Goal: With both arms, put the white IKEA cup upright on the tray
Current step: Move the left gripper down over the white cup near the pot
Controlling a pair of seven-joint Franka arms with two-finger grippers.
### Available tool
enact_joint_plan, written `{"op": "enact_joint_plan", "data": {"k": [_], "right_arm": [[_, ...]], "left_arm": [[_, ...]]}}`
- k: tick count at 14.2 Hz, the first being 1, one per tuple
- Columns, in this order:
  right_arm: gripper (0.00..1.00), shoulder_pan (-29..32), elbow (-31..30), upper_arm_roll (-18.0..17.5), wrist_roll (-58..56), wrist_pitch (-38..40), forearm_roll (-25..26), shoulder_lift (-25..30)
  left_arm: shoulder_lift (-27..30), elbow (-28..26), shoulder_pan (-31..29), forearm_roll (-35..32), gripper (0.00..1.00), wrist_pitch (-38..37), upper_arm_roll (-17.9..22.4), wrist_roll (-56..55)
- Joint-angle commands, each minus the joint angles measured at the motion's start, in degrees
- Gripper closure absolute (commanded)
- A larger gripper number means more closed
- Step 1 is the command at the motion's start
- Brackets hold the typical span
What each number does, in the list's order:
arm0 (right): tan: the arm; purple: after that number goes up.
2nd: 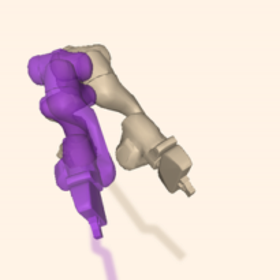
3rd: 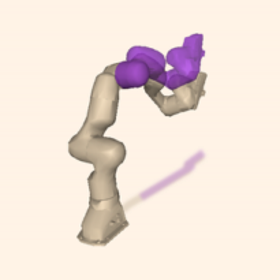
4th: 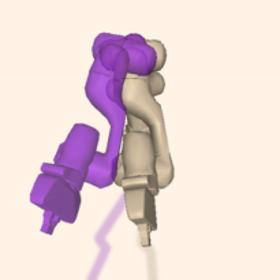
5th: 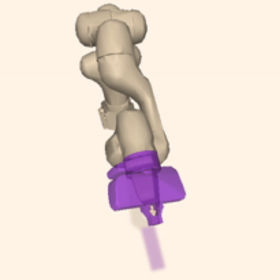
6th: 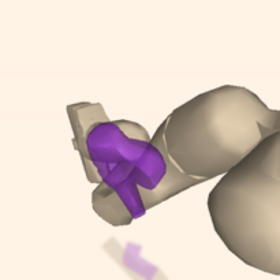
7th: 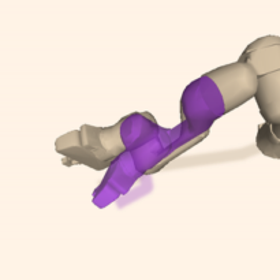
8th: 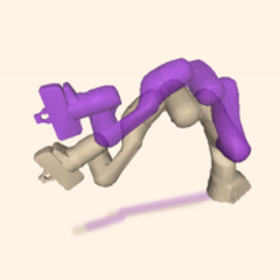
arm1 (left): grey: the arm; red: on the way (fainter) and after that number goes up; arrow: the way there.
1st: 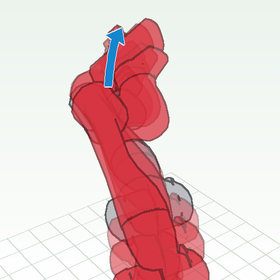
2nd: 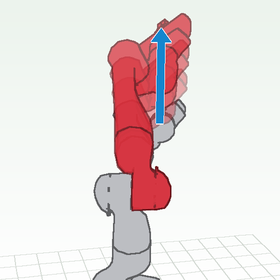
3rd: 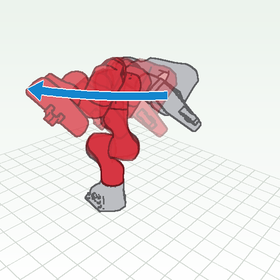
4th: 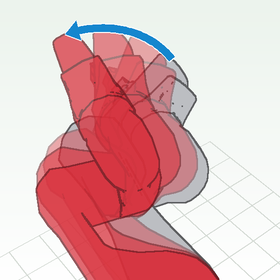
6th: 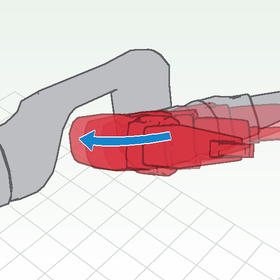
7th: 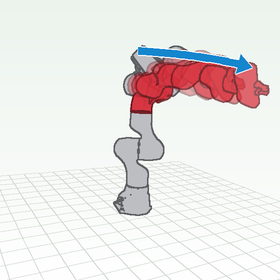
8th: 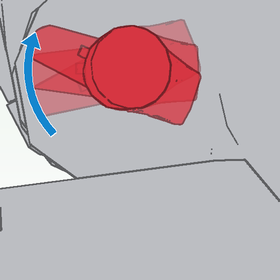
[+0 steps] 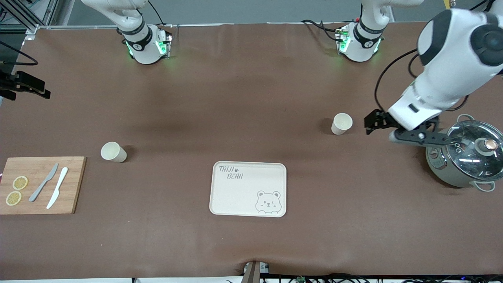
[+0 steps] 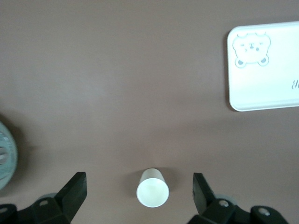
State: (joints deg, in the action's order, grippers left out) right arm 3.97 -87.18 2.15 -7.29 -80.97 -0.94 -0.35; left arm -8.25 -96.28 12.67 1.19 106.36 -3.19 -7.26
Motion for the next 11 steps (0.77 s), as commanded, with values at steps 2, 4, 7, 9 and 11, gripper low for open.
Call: {"op": "enact_joint_plan", "data": {"k": [2,4,7,9,11], "right_arm": [[0.00,1.39,-0.36,-0.92,0.52,-0.07,-0.90,0.27],[0.00,1.39,-0.36,-0.92,0.52,-0.07,-0.90,0.27],[0.00,1.21,-0.45,-0.92,0.52,-0.07,-0.99,0.00],[0.00,1.30,-0.27,-0.92,0.70,-0.07,-0.90,0.00],[0.00,1.56,-0.01,-0.92,0.43,0.02,-0.99,-0.70]], "left_arm": [[-3.08,0.40,1.04,0.92,0.00,0.77,-0.50,-0.92],[-2.82,-2.93,2.18,1.36,0.00,4.37,-0.50,-1.09],[-0.46,-12.31,2.71,1.36,0.00,12.79,-0.50,-1.27],[2.70,-21.09,2.71,1.36,0.00,20.52,-0.50,-1.27],[4.90,-28.57,2.54,1.27,0.00,26.33,-0.50,-0.39]]}}
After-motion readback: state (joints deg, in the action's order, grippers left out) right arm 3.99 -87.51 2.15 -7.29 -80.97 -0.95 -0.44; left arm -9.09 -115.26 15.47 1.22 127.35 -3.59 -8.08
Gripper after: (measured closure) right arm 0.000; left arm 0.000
